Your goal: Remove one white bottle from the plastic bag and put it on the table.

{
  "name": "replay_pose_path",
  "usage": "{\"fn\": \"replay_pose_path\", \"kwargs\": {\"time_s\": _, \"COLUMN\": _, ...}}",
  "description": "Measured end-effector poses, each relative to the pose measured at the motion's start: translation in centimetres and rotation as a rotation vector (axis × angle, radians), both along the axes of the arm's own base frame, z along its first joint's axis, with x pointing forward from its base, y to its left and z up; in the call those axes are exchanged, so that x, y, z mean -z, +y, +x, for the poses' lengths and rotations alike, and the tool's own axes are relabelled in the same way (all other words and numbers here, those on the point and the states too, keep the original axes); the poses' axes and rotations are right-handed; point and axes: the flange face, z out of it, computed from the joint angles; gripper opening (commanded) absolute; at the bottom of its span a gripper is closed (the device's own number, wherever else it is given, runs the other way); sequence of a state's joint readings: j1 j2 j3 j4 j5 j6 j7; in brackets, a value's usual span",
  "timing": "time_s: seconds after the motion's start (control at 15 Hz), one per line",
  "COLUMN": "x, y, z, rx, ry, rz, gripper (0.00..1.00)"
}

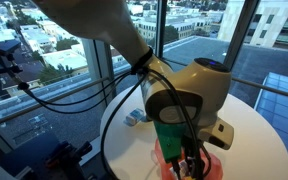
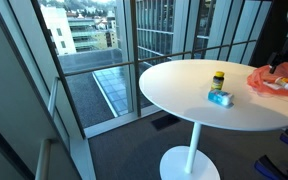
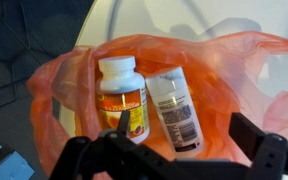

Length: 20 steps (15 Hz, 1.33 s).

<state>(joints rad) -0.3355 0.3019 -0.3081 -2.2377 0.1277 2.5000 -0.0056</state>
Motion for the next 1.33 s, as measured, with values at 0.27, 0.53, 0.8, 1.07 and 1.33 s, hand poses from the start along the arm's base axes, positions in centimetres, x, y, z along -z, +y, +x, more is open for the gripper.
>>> {"fn": "replay_pose_path", "kwargs": {"time_s": 0.27, "x": 1.2, "y": -1.3, "z": 0.5, "rx": -0.044, "ry": -0.005, "rz": 0.015, "gripper": 1.00}}
{"fn": "replay_pose_path", "kwargs": {"time_s": 0.53, "x": 1.9, "y": -2.3, "z": 0.3, "rx": -0.064, "ry": 0.002, "rz": 0.016, "gripper": 1.00}}
{"fn": "replay_pose_path", "kwargs": {"time_s": 0.8, "x": 2.4, "y": -3.2, "z": -0.3, "rx": -0.071, "ry": 0.005, "rz": 0.020, "gripper": 1.00}}
{"fn": "replay_pose_path", "kwargs": {"time_s": 1.07, "x": 2.9, "y": -3.8, "z": -0.9, "rx": -0.064, "ry": 0.004, "rz": 0.031, "gripper": 1.00}}
{"fn": "replay_pose_path", "kwargs": {"time_s": 1.33, "x": 3.4, "y": -4.3, "z": -1.4, "rx": -0.053, "ry": 0.008, "rz": 0.040, "gripper": 1.00}}
